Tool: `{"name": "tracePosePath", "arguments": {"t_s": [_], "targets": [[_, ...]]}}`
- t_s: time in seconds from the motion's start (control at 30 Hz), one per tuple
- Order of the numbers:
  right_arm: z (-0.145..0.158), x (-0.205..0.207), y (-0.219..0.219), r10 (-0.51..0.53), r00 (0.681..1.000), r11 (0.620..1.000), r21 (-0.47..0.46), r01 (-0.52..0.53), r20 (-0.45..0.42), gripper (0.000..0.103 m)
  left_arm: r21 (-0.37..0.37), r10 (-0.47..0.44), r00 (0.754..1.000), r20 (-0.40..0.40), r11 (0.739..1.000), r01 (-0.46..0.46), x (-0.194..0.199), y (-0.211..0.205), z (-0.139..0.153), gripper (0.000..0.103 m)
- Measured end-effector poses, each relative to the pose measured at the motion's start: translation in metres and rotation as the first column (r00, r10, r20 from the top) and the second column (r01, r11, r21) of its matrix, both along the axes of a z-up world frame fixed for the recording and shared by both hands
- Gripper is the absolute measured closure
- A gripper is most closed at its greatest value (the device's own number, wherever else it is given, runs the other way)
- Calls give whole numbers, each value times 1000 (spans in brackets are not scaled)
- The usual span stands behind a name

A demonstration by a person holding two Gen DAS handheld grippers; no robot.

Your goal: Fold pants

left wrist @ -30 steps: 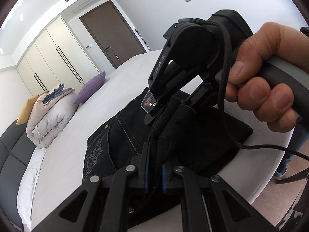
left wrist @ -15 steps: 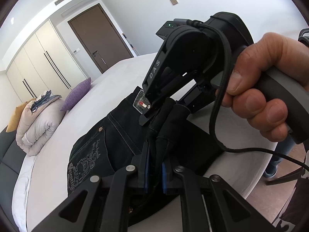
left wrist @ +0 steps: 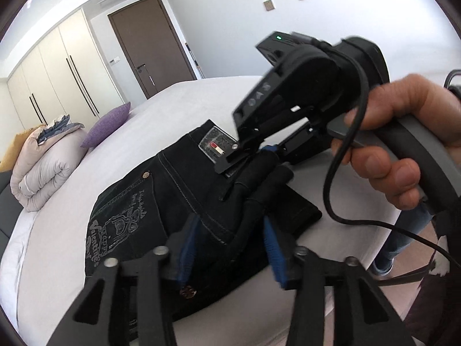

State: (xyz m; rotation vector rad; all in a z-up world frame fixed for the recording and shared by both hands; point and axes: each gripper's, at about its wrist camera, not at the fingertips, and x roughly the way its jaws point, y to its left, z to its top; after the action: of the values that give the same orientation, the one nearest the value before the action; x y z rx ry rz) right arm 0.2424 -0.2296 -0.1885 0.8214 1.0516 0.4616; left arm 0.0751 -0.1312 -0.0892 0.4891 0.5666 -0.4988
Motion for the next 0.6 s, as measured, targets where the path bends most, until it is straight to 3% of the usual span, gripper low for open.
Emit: {"name": "tracePosePath", "arguments": {"t_s": [0.07, 0.2, 0.23, 0.3, 0.4, 0.47, 0.53, 0.57, 0.6], "targets": [[5, -9, -10, -24, 1000, 1000, -3, 24, -2, 82, -78, 16, 1000, -9, 997, -17, -2, 19, 16, 33], [25, -31, -38, -105, 994, 994, -5, 105, 17, 82, -198, 72, 995, -70, 976, -85, 17, 64, 45, 37], [34, -32, -40, -102, 994, 995, 5, 102, 37, 82, -212, 96, 992, -82, 971, -112, 28, 75, 49, 42], [55, -31, -31, -72, 993, 997, 19, 70, 92, 84, -271, 126, 979, -161, 948, -167, 62, 99, 56, 73], [67, -23, -1, 24, 993, 1000, 12, -25, 111, 89, -337, 155, 941, -300, 906, -256, 123, 132, 50, 96], [54, -16, 17, 74, 994, 997, -1, -74, 75, 90, -336, 164, 908, -386, 892, -304, 151, 143, 35, 96], [28, -11, 22, 70, 998, 998, -6, -70, -5, 90, -321, 143, 874, -464, 893, -316, 175, 142, 17, 98], [12, -10, 21, 59, 997, 998, -5, -59, -50, 103, -312, 140, 853, -503, 891, -330, 187, 144, 5, 101], [-6, -11, 15, 37, 996, 999, 10, -36, -81, 103, -316, 133, 835, -533, 885, -343, 193, 145, -6, 102]]}}
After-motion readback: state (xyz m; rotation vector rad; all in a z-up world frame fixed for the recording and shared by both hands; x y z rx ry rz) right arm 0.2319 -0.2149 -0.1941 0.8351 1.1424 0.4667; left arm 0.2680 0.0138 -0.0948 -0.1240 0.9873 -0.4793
